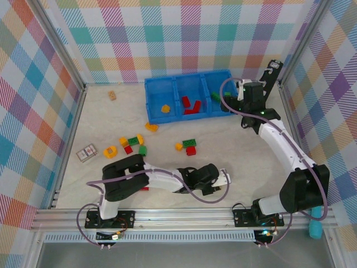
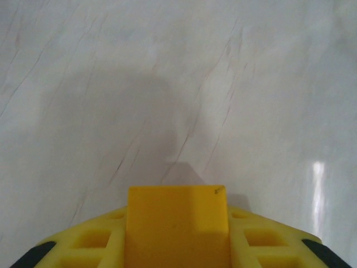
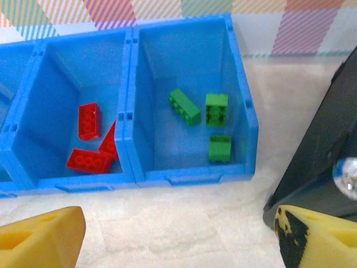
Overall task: Sort the legos into containers by color
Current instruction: Pick up the lego from the bottom-right of the table, then place the lego in the container.
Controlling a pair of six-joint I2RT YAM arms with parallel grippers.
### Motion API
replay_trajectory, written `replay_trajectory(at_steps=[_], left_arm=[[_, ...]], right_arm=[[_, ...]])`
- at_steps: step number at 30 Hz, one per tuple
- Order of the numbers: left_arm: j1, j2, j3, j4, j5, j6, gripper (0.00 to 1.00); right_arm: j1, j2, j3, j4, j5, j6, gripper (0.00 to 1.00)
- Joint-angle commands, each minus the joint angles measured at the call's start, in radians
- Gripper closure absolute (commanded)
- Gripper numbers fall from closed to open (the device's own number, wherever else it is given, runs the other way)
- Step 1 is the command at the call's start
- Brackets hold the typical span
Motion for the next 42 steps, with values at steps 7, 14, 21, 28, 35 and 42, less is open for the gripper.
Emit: replay_trajectory(at_steps=[7, 14, 21, 28, 35, 42], left_arm=[[0.154, -0.403, -0.083, -0.044, -0.124, -0.05, 0.76], [0.335, -0.495, -0.068, 0.097, -0.197, -0.07, 0.77], [0.542, -0.374, 0.049, 0.154, -0.243, -0.14, 0.77], [0.72, -0.193, 0.226, 0.106, -0.211, -0.276, 0.77], [0.808, 0.051, 0.391, 0.036, -0.151, -0.347, 0.77], [0.848, 0.201, 0.482, 0.003, -0.128, -0.419, 0.77]], right_arm=[[-0.007, -0.082, -0.172, 0.067, -0.216, 0.089, 0.1], [0.011, -0.103, -0.292, 0.076, -0.281, 0.143, 0.1], [0.125, -0.107, -0.385, 0.105, -0.289, 0.227, 0.1], [0.283, -0.13, -0.412, 0.063, -0.154, 0.249, 0.1], [0.348, -0.164, -0.419, 0.028, -0.095, 0.245, 0.1], [0.387, -0.193, -0.419, -0.008, -0.066, 0.242, 0.1]])
